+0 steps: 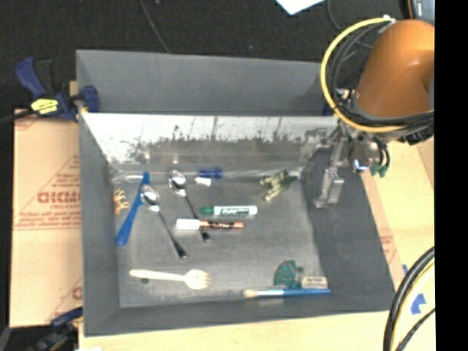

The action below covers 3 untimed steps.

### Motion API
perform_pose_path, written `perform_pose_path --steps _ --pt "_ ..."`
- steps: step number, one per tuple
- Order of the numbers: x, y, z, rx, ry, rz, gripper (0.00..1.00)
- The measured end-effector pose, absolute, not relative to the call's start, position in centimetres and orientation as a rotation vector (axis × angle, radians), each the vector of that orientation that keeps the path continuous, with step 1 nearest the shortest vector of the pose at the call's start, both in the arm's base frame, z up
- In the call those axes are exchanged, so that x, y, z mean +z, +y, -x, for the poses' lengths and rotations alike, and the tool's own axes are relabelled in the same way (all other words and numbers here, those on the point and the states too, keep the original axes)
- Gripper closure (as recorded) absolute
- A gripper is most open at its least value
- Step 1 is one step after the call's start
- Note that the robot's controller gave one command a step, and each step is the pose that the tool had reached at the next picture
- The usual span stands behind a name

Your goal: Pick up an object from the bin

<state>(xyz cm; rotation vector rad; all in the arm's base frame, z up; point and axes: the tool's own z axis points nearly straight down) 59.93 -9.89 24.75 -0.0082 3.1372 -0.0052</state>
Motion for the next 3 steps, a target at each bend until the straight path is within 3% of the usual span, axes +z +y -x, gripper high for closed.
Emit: perform_pose_path --steps 1,3 --pt "24.7 -9.9 -59.9 -0.005 3.137 0.008 0.00" --pt "20.9 -8.6 -59.4 -0.009 3.127 0.192 0.00"
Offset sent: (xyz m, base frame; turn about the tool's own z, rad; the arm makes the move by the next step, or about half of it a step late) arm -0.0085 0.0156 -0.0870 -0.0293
